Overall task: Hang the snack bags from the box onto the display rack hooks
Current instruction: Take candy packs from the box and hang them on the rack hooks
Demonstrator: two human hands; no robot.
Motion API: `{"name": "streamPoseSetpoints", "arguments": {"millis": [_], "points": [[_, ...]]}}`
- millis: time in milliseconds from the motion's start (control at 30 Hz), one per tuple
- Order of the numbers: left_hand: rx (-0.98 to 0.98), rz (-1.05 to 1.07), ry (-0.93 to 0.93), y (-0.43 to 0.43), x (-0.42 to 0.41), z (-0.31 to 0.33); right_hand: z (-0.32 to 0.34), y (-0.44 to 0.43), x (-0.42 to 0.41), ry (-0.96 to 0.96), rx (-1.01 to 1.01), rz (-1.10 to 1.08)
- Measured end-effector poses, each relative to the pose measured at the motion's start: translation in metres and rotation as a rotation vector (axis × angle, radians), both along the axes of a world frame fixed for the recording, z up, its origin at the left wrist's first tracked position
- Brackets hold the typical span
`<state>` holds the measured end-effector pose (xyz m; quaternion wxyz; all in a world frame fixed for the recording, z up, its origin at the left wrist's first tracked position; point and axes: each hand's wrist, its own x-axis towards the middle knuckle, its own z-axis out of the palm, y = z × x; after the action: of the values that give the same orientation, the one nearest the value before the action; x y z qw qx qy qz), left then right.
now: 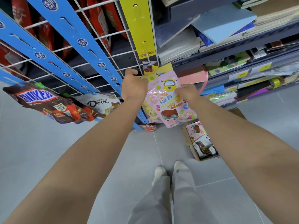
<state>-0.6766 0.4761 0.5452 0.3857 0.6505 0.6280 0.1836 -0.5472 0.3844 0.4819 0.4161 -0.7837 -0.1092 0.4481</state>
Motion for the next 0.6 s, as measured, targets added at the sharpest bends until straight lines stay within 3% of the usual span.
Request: {"name": "streamPoseSetpoints", "arguments": {"millis": [167,233,333,467,600], "points": [[0.275,-0.13,0.004,0.003,-0.019,-0.002,0.007,-0.002,-0.002,-0.038,0.091,-0.09],[0.226,-0.294,-0.043,0.001,-0.022,-0.001,0.016,-0.004,-0.003,-0.059,0.133,-0.11],[0.257,-0.497,0.061,-0.001,-0.023,0.004,0.031,-0.004,-0.004,-0.089,0.157,-0.142],[0.327,-0.465,0.077,-0.003,-0.022,0.021,0.048,-0.01,-0.004,-0.065,0.169,-0.12],[0.263,-0.411,-0.004,-0.007,-0.018,0.042,0.06,-0.017,-0.01,-0.022,0.219,-0.14]]}}
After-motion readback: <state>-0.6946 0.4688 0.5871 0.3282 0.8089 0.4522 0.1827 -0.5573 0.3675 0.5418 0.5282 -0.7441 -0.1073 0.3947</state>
